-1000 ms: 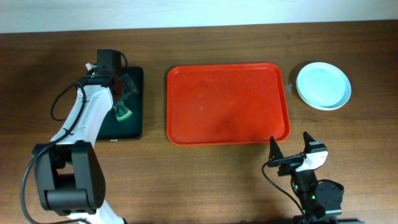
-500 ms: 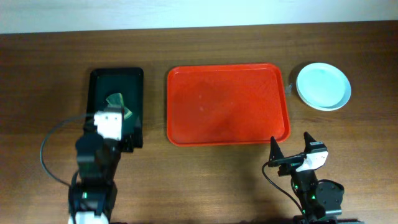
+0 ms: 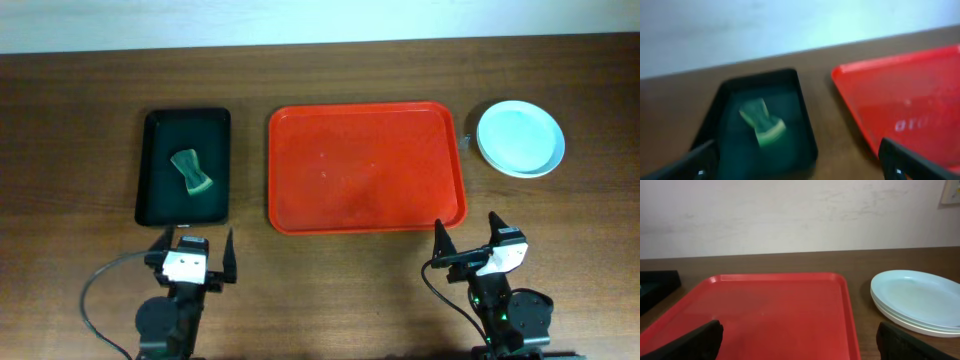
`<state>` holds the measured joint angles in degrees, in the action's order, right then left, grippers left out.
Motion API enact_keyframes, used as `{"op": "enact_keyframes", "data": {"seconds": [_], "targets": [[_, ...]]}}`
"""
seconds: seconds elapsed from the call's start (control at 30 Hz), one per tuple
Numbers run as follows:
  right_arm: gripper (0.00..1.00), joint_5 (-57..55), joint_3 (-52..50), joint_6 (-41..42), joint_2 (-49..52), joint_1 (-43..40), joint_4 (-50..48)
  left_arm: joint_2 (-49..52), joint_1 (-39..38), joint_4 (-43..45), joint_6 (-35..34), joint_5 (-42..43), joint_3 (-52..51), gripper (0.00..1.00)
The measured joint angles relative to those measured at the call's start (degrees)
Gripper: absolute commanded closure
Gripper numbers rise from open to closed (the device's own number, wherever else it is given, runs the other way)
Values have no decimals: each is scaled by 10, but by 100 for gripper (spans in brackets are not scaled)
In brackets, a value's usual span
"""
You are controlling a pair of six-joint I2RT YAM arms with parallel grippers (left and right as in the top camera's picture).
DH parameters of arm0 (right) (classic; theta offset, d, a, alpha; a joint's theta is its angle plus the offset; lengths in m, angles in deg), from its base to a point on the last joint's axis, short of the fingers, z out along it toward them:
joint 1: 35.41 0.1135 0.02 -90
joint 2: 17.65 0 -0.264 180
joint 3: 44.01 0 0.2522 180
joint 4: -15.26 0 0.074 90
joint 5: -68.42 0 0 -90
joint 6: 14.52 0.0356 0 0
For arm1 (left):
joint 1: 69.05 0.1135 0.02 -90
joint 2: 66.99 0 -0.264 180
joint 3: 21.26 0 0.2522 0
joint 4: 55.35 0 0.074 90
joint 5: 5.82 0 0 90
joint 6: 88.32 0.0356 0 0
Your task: Clean dirty plates on tray and stack at the side
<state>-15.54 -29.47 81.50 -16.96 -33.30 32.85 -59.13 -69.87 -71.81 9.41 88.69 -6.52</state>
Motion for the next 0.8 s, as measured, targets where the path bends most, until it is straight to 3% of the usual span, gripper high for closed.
{"op": "enact_keyframes", "data": {"seconds": [0.1,0.2,0.37,0.8], "targets": [[2,0,0,0,-1,0,1,-69,0,-13,0,0,-3,1],[2,0,0,0,-1,0,1,-70,0,-14,-2,0,-3,1],[2,0,0,0,-1,0,1,-70,0,-16,-96,-73,-3,1],[2,0,0,0,-1,0,1,-70,0,-15,-59,-103,-3,1]]}}
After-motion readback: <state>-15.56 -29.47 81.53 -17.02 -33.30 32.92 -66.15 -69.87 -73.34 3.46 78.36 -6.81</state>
